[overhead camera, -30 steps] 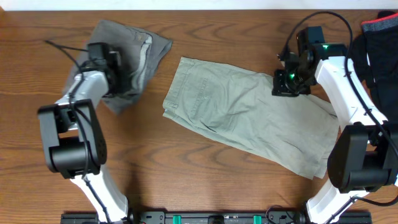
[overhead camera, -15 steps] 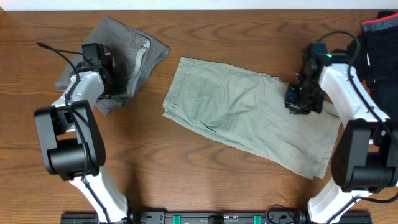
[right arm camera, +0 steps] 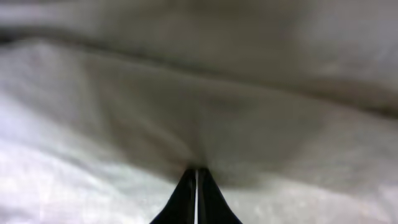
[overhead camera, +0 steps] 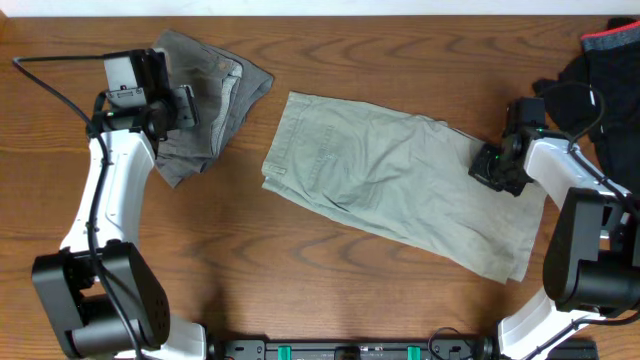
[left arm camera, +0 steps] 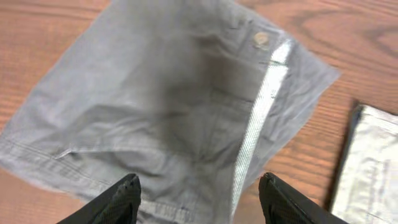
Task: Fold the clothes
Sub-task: 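Smooth the khaki shorts flat with the right gripper, moving toward the right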
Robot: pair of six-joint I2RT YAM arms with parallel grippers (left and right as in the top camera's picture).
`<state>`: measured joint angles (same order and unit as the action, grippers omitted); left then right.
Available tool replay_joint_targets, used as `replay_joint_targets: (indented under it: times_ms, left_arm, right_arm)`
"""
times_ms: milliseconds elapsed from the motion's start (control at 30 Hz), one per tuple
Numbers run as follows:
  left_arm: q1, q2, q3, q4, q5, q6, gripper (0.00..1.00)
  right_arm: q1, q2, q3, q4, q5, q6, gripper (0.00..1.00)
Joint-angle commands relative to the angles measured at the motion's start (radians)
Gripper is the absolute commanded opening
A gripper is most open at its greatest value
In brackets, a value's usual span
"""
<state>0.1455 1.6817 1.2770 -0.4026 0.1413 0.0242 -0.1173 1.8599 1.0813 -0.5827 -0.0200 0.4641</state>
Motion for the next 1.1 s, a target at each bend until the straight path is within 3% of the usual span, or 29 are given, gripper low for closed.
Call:
replay_joint_targets:
  times_ms: [0,133,333,500,667,867,967,1067]
  left_arm:
    - [-0.001,0.043,-0.002,0.029,0.085,0.031,0.63]
    - [-0.001,0.093,-0.002,0.103,0.092,0.031,0.63]
    - [-0.001,0.221,-0.002,0.210,0.097,0.095,0.63]
    - [-0.007,0.355,-0.002,0.336,0.189,0.122,0.46]
    - [-0.012,0.474,-0.002,0.413,0.220,0.115,0.20]
    - [0.019,0.603,-0.002,0.556,-0.028,-0.160,0.19]
    - [0.054,0.645,-0.002,0.626,-0.041,-0.326,0.19]
    - [0.079,0.653,-0.002,0.665,-0.042,-0.404,0.19]
  right_arm:
    - [-0.007,0.024,-0.028,0.074,0.143,0.036,0.03]
    - [-0.036,0.023,-0.001,0.114,0.158,-0.013,0.04]
    - [-0.060,-0.001,0.108,0.094,-0.103,-0.254,0.11]
    - [-0.057,-0.074,0.200,0.039,-0.291,-0.290,0.11]
    - [-0.035,-0.172,0.214,-0.006,-0.328,-0.278,0.11]
    - [-0.003,-0.208,0.214,-0.123,-0.328,-0.278,0.11]
    - [0.015,-0.201,0.200,-0.186,-0.308,-0.278,0.11]
    - [0.021,-0.198,0.174,-0.208,-0.263,-0.277,0.10]
